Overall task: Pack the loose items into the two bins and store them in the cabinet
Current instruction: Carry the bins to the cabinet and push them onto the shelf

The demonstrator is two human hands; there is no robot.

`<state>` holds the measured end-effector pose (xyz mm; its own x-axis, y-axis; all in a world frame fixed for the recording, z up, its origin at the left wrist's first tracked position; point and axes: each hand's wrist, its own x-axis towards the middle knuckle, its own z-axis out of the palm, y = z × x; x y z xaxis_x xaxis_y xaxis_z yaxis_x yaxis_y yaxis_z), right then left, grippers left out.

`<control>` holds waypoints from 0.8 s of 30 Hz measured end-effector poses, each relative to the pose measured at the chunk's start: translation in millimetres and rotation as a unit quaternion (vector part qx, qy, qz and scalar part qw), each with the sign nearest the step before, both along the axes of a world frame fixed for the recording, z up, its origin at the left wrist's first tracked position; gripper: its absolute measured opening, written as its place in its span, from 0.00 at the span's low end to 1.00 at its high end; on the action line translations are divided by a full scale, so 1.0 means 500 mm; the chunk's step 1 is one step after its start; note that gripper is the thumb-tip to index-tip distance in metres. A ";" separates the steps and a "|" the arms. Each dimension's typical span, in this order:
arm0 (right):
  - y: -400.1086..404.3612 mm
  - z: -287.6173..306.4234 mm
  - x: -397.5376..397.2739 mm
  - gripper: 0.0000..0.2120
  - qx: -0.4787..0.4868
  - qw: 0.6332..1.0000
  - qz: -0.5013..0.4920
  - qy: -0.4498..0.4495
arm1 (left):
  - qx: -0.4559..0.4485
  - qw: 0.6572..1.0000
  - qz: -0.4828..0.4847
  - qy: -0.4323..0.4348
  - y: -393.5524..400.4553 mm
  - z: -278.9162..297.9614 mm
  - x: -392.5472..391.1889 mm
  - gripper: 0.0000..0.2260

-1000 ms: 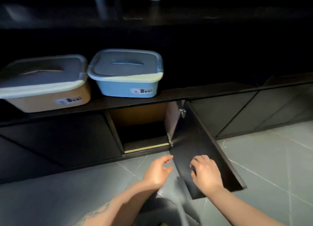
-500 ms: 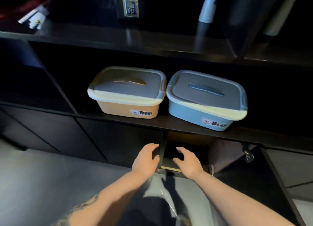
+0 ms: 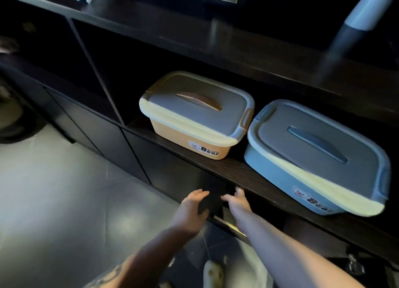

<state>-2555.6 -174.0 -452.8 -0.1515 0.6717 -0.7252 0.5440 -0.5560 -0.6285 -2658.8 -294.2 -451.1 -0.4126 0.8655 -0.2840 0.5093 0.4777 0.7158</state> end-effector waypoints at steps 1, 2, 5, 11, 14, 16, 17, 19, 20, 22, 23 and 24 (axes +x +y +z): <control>0.002 -0.005 0.004 0.29 0.011 1.000 -0.010 -0.002 | 0.001 1.000 0.012 0.000 -0.001 0.000 0.007 0.23; 0.005 -0.008 0.009 0.27 0.013 1.000 -0.019 0.005 | 0.001 1.000 0.022 -0.001 -0.003 0.000 0.012 0.23; 0.003 -0.005 0.022 0.21 0.049 0.999 -0.014 -0.003 | -0.004 0.999 0.037 -0.016 -0.013 -0.012 0.019 0.23; -0.104 -0.018 0.046 0.11 0.160 0.986 0.048 -0.017 | -0.007 0.996 0.057 -0.074 -0.049 -0.030 0.008 0.26; -0.200 -0.018 0.038 0.15 0.171 0.984 -0.042 -0.015 | -0.008 0.991 0.055 -0.118 -0.106 -0.037 -0.012 0.31; -0.262 -0.010 0.010 0.12 0.119 0.993 -0.025 -0.001 | -0.016 0.992 0.039 -0.123 -0.163 -0.034 -0.035 0.31; -0.288 -0.010 0.008 0.11 0.134 0.991 0.024 -0.016 | -0.019 0.992 0.032 -0.123 -0.195 -0.033 -0.048 0.31; -0.335 -0.011 -0.009 0.11 0.125 0.990 0.058 -0.018 | -0.015 0.992 0.024 -0.124 -0.261 -0.031 -0.077 0.30; -0.358 -0.016 -0.019 0.10 0.129 0.989 0.069 -0.010 | -0.009 0.992 0.024 -0.125 -0.293 -0.031 -0.092 0.30; -0.412 -0.017 -0.044 0.07 0.113 0.991 0.075 -0.009 | -0.003 0.991 0.030 -0.131 -0.357 -0.035 -0.121 0.29; -0.440 -0.015 -0.058 0.06 0.102 0.991 0.084 -0.008 | -0.005 0.991 0.037 -0.132 -0.386 -0.036 -0.134 0.28; -0.468 -0.016 -0.073 0.04 0.080 0.992 0.099 -0.003 | -0.010 0.990 0.044 -0.131 -0.415 -0.036 -0.148 0.28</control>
<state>-2592.0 -407.8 -460.7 -0.2876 0.7363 -0.6125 0.6373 -0.3303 -0.6963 -2732.6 -501.5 -469.2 -0.3971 0.8222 -0.4077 0.2631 0.5276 0.8078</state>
